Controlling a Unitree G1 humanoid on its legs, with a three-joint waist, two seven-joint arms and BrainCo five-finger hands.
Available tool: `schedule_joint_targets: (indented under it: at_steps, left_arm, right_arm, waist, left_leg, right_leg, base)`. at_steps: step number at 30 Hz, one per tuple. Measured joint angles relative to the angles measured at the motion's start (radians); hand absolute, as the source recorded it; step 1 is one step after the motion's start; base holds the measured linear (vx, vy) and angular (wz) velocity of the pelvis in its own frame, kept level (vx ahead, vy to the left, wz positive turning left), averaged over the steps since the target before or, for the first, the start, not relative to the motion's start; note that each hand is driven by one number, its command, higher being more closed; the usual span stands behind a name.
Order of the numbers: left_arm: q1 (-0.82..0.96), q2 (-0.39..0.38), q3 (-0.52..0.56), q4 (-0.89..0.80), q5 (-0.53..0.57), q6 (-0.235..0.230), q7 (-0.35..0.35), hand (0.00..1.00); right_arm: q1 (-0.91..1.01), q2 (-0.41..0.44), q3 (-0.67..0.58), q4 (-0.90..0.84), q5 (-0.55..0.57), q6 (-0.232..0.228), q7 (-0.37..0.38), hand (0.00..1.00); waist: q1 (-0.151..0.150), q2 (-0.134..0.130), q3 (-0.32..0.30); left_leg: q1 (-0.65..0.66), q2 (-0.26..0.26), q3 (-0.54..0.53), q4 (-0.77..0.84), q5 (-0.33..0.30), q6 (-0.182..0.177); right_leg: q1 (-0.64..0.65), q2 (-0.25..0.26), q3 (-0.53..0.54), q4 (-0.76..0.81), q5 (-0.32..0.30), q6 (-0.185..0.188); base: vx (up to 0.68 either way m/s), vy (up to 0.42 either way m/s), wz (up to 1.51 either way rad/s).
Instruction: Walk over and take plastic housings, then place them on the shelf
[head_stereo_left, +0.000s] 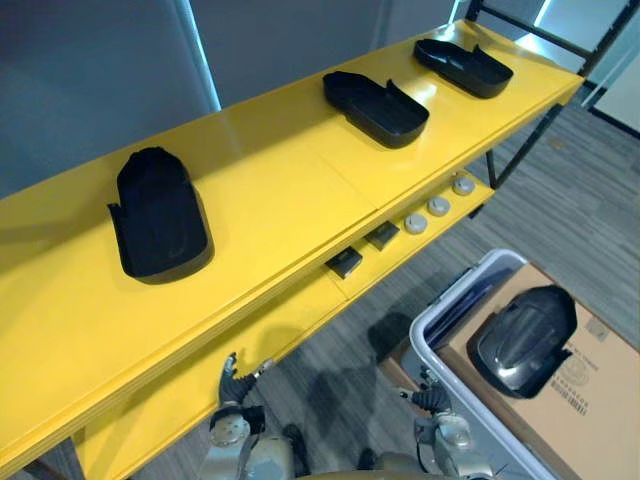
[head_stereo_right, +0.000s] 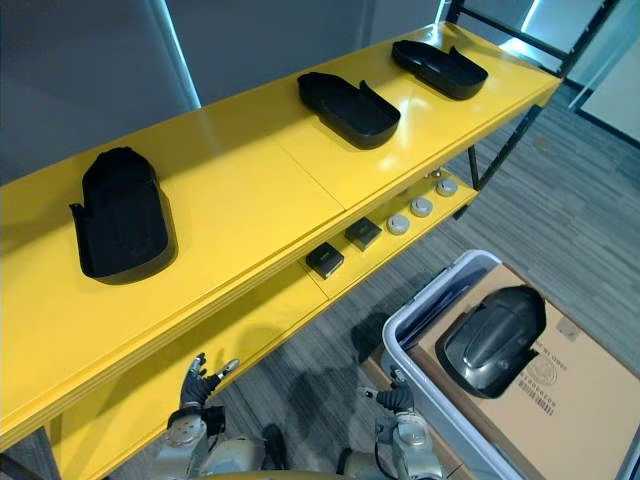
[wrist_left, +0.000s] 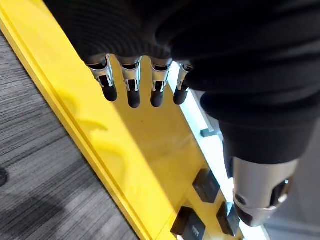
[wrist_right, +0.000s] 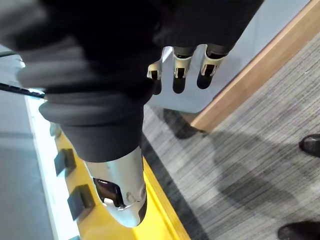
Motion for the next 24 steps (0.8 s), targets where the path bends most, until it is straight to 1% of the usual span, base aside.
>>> schedule_joint_targets:
  at_steps: [1, 4, 5, 6, 7, 8, 9, 10, 11, 12, 13, 14, 15, 16, 17, 18, 19, 20, 21, 22, 24]
  left_arm:
    - [0.0, -0.002, -0.005, 0.015, 0.0, 0.0, 0.0, 0.0]
    - [0.002, -0.001, -0.004, 0.041, 0.0, 0.002, -0.001, 0.0]
    - [0.002, -0.001, -0.004, 0.043, 0.001, 0.004, -0.002, 0.0]
    - [0.005, 0.001, -0.003, 0.042, 0.001, 0.005, -0.002, 0.0]
    - [0.001, 0.001, -0.001, 0.041, 0.0, 0.011, -0.002, 0.0]
    - [0.009, 0.001, 0.0, 0.04, 0.0, 0.014, -0.002, 0.0]
    - [0.011, 0.002, 0.0, 0.039, 0.0, 0.015, -0.001, 0.0]
    - [0.017, 0.018, 0.006, 0.039, 0.0, 0.016, -0.001, 0.0]
    - [0.02, 0.023, 0.009, 0.039, 0.0, 0.016, -0.001, 0.0]
    - [0.022, 0.038, 0.017, 0.04, 0.0, 0.017, -0.001, 0.0]
    - [0.02, 0.052, 0.017, 0.052, 0.0, 0.017, -0.002, 0.0]
    - [0.015, 0.055, 0.018, 0.058, 0.0, 0.017, -0.002, 0.0]
    - [0.015, 0.055, 0.017, 0.059, 0.0, 0.016, -0.002, 0.0]
    - [0.014, 0.051, 0.015, 0.062, 0.0, 0.016, -0.003, 0.0]
    - [0.014, 0.047, 0.015, 0.065, 0.0, 0.016, -0.003, 0.0]
    - [0.014, 0.037, 0.011, 0.076, -0.004, 0.016, -0.004, 0.0]
    - [0.002, 0.027, 0.005, 0.088, -0.008, 0.018, -0.008, 0.0]
    - [0.001, 0.019, 0.004, 0.089, -0.009, 0.02, -0.009, 0.0]
    - [0.001, 0.004, 0.002, 0.088, -0.011, 0.02, -0.012, 0.0]
    - [0.002, -0.001, -0.003, 0.088, -0.012, 0.02, -0.014, 0.0]
    - [0.001, -0.002, -0.004, 0.086, -0.019, 0.02, -0.018, 0.0]
  right_arm:
    - [-0.002, -0.01, -0.001, 0.002, 0.001, 0.0, -0.008, 0.0]
    - [-0.009, -0.021, -0.006, 0.015, 0.009, -0.003, -0.01, 0.0]
    - [-0.017, -0.027, -0.009, 0.018, 0.01, -0.003, -0.011, 0.0]
    - [-0.02, -0.028, -0.012, 0.018, 0.011, -0.003, -0.011, 0.0]
    - [-0.03, -0.026, -0.018, 0.019, 0.014, -0.002, -0.012, 0.0]
    - [-0.035, -0.021, -0.014, 0.019, 0.021, -0.002, -0.011, 0.0]
    - [-0.036, -0.021, -0.01, 0.019, 0.021, -0.002, -0.012, 0.0]
    - [-0.042, -0.018, 0.001, 0.02, 0.021, -0.002, -0.011, 0.0]
    - [-0.044, -0.015, 0.003, 0.02, 0.021, -0.002, -0.011, 0.0]
    - [-0.044, -0.011, 0.008, 0.02, 0.02, -0.002, -0.011, 0.0]
    - [-0.034, -0.011, 0.006, 0.02, 0.02, -0.001, -0.012, 0.0]
    - [-0.025, -0.016, 0.006, 0.02, 0.02, 0.0, -0.012, 0.0]
    - [-0.012, -0.023, 0.005, 0.02, 0.02, 0.002, -0.012, 0.0]
    - [-0.007, -0.027, 0.003, 0.02, 0.024, 0.001, -0.016, 0.0]
    - [-0.006, -0.027, 0.003, 0.019, 0.031, 0.001, -0.017, 0.0]
    - [-0.004, -0.029, -0.003, 0.018, 0.043, -0.001, -0.028, 0.0]
    - [0.001, -0.027, -0.018, 0.018, 0.052, -0.001, -0.033, 0.0]
    - [0.006, -0.027, -0.024, 0.018, 0.056, -0.001, -0.034, 0.0]
    - [0.012, -0.033, -0.041, 0.018, 0.068, -0.001, -0.038, 0.0]
    - [0.01, -0.041, -0.044, 0.018, 0.078, -0.001, -0.045, 0.0]
    - [0.007, -0.046, -0.063, 0.018, 0.087, -0.002, -0.052, 0.0]
  waist:
    - [0.001, 0.009, -0.002]
    - [-0.001, 0.021, -0.003]
    - [-0.005, 0.03, -0.004]
    - [-0.005, 0.034, -0.003]
    - [-0.012, 0.039, 0.004]
    - [-0.011, 0.053, 0.006]
    - [-0.009, 0.052, 0.005]
    - [-0.003, 0.055, 0.007]
    - [-0.003, 0.059, 0.009]
    - [-0.003, 0.06, 0.01]
    - [-0.015, 0.064, 0.014]
    - [-0.026, 0.07, 0.013]
    - [-0.031, 0.081, 0.014]
    - [-0.027, 0.082, 0.02]
    - [-0.026, 0.083, 0.021]
    - [-0.029, 0.089, 0.023]
    - [-0.032, 0.092, 0.028]
    - [-0.031, 0.091, 0.029]
    - [-0.027, 0.081, 0.035]
    - [-0.027, 0.085, 0.035]
    - [-0.026, 0.09, 0.039]
  left_leg:
    - [0.009, 0.005, -0.01, -0.02, 0.002, -0.002]
    - [0.024, 0.012, -0.002, -0.036, 0.002, -0.002]
    - [0.027, 0.018, 0.006, -0.032, -0.001, -0.005]
    - [0.03, 0.035, 0.021, -0.034, -0.008, -0.009]
    - [0.047, 0.041, 0.087, -0.042, -0.013, -0.008]
    - [0.073, 0.058, 0.175, -0.055, -0.016, -0.011]
    - [0.077, 0.064, 0.187, -0.059, -0.022, -0.012]
    - [0.095, 0.082, 0.251, -0.054, -0.03, -0.025]
    - [0.1, 0.093, 0.268, -0.045, -0.037, -0.035]
    - [0.107, 0.104, 0.294, -0.025, -0.049, -0.053]
    - [0.109, 0.122, 0.301, -0.005, -0.055, -0.063]
    - [0.109, 0.14, 0.301, 0.01, -0.058, -0.071]
    - [0.109, 0.177, 0.295, 0.051, -0.066, -0.083]
    - [0.106, 0.21, 0.259, 0.108, -0.067, -0.084]
    - [0.097, 0.224, 0.239, 0.138, -0.067, -0.084]
    - [0.077, 0.246, 0.193, 0.198, -0.066, -0.082]
    - [0.039, 0.254, 0.122, 0.27, -0.057, -0.068]
    - [0.026, 0.244, 0.075, 0.285, -0.065, -0.072]
    - [0.022, 0.182, -0.032, 0.251, -0.085, -0.096]
    - [0.02, 0.134, -0.093, 0.21, -0.096, -0.106]
    - [0.006, 0.038, -0.195, 0.117, -0.098, -0.104]
  right_leg:
    - [-0.012, 0.013, 0.035, -0.009, 0.017, -0.003]
    - [-0.044, 0.03, 0.12, -0.003, 0.041, -0.002]
    - [-0.07, 0.04, 0.145, -0.003, 0.056, 0.007]
    - [-0.084, 0.029, 0.139, 0.0, 0.037, 0.006]
    - [-0.112, -0.03, -0.009, 0.042, 0.017, -0.008]
    - [-0.122, -0.118, -0.229, 0.086, 0.004, -0.031]
    - [-0.121, -0.135, -0.274, 0.097, 0.003, -0.033]
    - [-0.116, -0.19, -0.424, 0.112, 0.003, -0.042]
    - [-0.108, -0.203, -0.48, 0.109, 0.008, -0.036]
    - [-0.101, -0.2, -0.51, 0.081, 0.055, -0.001]
    - [-0.099, -0.173, -0.476, 0.056, 0.099, 0.022]
    - [-0.09, -0.158, -0.474, 0.045, 0.099, 0.022]
    - [-0.08, -0.128, -0.459, 0.029, 0.095, 0.016]
    - [-0.074, -0.106, -0.431, 0.028, 0.088, 0.005]
    - [-0.071, -0.096, -0.419, 0.028, 0.084, 0.0]
    - [-0.07, -0.078, -0.401, 0.029, 0.077, -0.011]
    - [-0.063, -0.072, -0.385, 0.031, 0.075, -0.025]
    - [-0.059, -0.073, -0.376, 0.029, 0.074, -0.025]
    - [-0.054, -0.083, -0.349, 0.028, 0.072, -0.025]
    - [-0.05, -0.09, -0.33, 0.028, 0.071, -0.023]
    - [-0.033, -0.101, -0.286, 0.028, 0.067, -0.013]
  base:
    - [-0.07, -0.042, -0.77]
    - [-0.08, -0.006, -1.04]
    - [-0.1, -0.007, -1.02]
    - [-0.12, -0.018, -1.32]
    - [-0.12, 0.026, -1.53]
    - [-0.12, 0.029, -1.45]
    - [-0.14, 0.033, -1.65]
    - [-0.09, -0.004, -1.2]
    - [-0.07, -0.022, -1.58]
    - [0.0, -0.034, -1.05]
    - [0.02, -0.06, -0.76]
    - [0.07, -0.131, -0.39]
    - [0.09, -0.165, -0.59]
    - [0.11, -0.18, -0.72]
    - [0.09, -0.163, -0.73]
    - [0.09, -0.151, -0.5]
    - [0.07, -0.123, -0.42]
    - [0.07, -0.062, -0.47]
    - [0.08, 0.0, -0.49]
    - [0.09, 0.031, -0.58]
    - [0.09, 0.099, -0.62]
